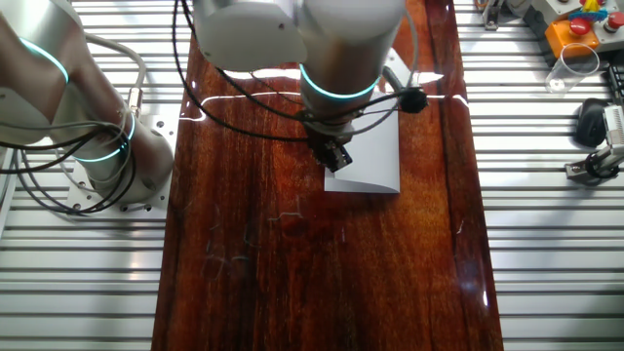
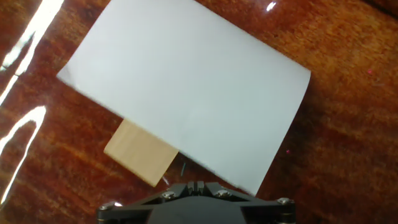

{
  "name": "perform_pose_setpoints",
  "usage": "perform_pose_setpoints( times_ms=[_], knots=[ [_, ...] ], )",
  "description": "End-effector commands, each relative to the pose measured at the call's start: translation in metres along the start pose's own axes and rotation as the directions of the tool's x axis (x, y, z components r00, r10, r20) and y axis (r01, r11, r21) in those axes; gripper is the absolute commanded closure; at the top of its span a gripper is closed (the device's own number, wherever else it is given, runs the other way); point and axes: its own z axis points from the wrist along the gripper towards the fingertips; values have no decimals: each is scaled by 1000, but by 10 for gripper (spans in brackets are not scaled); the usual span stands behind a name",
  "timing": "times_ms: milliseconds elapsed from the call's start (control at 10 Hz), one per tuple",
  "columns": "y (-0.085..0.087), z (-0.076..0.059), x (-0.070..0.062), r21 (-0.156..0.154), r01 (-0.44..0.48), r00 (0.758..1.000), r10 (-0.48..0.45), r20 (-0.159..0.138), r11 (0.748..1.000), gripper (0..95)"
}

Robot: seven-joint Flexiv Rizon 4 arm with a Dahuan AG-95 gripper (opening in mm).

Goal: Unfold a piece of paper

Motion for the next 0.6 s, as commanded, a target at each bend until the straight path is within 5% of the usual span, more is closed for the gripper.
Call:
perform_pose_setpoints(
  times_ms=[100,600],
  knots=[
    [-2,-5,-4,0,4,1000,-4,1,1000,950],
    [-13,-22,-31,3,4,1000,-4,-1,1000,950]
  ],
)
